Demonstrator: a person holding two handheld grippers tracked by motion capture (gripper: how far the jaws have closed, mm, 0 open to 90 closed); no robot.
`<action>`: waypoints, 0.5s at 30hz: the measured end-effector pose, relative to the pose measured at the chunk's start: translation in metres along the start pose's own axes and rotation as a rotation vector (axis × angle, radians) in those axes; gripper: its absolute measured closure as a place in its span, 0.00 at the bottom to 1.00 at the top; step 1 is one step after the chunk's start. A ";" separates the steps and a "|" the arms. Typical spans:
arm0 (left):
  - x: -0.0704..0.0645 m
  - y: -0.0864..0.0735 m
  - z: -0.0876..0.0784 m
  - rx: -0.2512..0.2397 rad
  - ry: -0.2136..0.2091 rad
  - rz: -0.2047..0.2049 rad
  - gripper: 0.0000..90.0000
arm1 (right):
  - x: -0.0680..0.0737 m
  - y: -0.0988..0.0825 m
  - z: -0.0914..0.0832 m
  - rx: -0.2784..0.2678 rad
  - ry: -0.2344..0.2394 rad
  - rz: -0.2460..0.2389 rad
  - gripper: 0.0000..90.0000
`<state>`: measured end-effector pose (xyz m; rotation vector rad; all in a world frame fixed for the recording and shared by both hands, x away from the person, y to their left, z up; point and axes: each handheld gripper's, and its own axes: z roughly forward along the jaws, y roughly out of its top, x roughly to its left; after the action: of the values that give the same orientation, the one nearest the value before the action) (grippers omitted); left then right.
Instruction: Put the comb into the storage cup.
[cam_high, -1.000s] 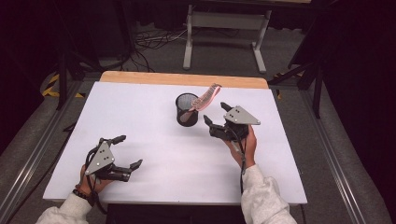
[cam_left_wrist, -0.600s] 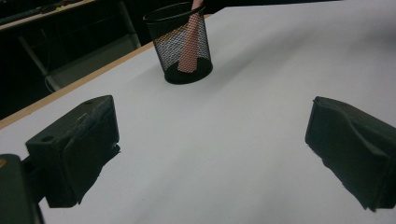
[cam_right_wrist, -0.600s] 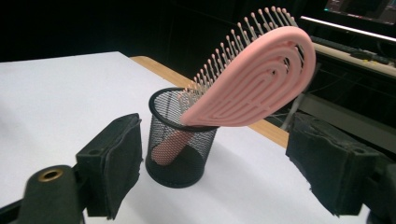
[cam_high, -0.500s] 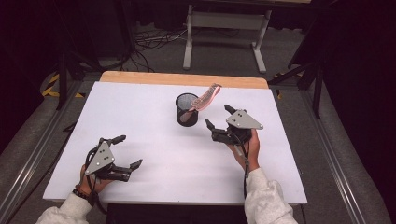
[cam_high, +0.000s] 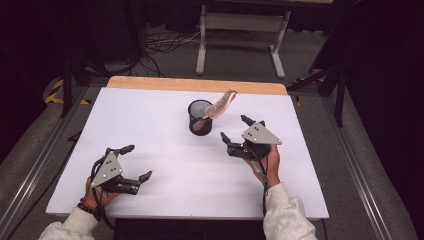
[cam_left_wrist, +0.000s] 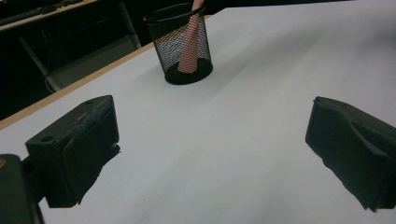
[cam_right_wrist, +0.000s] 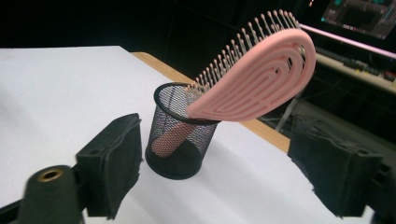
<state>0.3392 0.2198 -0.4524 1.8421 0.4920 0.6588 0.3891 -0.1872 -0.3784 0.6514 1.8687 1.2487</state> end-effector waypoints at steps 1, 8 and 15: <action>0.000 0.000 0.000 0.000 -0.002 0.001 0.04 | 0.002 0.000 -0.002 -0.008 -0.009 -0.010 0.21; 0.000 0.000 0.000 0.005 -0.007 0.006 0.04 | 0.009 0.000 -0.007 -0.014 -0.009 -0.036 0.18; 0.000 -0.001 0.001 0.007 -0.008 0.005 0.04 | 0.011 -0.002 -0.013 -0.011 0.005 -0.040 0.14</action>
<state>0.3401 0.2196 -0.4532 1.8528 0.4854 0.6535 0.3721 -0.1865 -0.3811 0.6027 1.8687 1.2353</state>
